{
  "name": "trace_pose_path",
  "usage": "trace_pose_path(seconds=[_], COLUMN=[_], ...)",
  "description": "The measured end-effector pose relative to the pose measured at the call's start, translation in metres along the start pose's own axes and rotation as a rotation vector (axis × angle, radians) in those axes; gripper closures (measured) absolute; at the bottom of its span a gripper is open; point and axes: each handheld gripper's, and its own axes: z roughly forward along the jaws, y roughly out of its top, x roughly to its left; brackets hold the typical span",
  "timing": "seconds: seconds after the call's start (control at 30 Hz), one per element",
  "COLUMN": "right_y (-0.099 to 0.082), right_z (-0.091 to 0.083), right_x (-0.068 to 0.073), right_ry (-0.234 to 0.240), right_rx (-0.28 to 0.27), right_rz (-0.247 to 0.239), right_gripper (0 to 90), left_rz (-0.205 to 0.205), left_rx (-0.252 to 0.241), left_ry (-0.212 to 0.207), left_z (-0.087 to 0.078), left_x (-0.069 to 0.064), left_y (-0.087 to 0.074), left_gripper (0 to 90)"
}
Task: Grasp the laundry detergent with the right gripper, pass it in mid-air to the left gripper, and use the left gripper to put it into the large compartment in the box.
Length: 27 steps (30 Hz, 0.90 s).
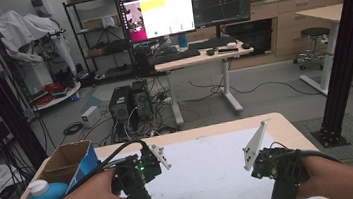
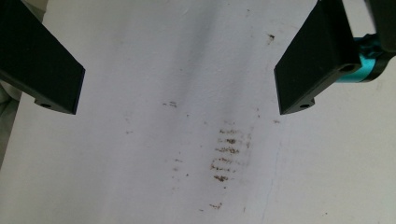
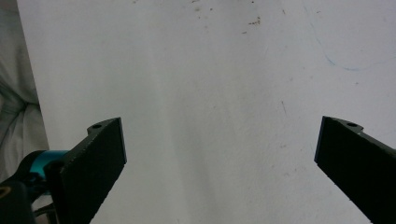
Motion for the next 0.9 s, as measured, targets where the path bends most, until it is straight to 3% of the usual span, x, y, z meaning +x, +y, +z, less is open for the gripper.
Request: trace_pose_path(seconds=[0.9], right_y=[-0.0002], right_z=[-0.0034], right_x=[0.0001], right_ry=[-0.015], right_rx=[-0.002], right_rz=[0.005], right_gripper=[1.1], left_rz=[0.004], left_rx=[0.012], left_ry=[-0.019], left_z=[0.0053], left_x=[0.0042], left_y=[0.0007], left_gripper=[1.6])
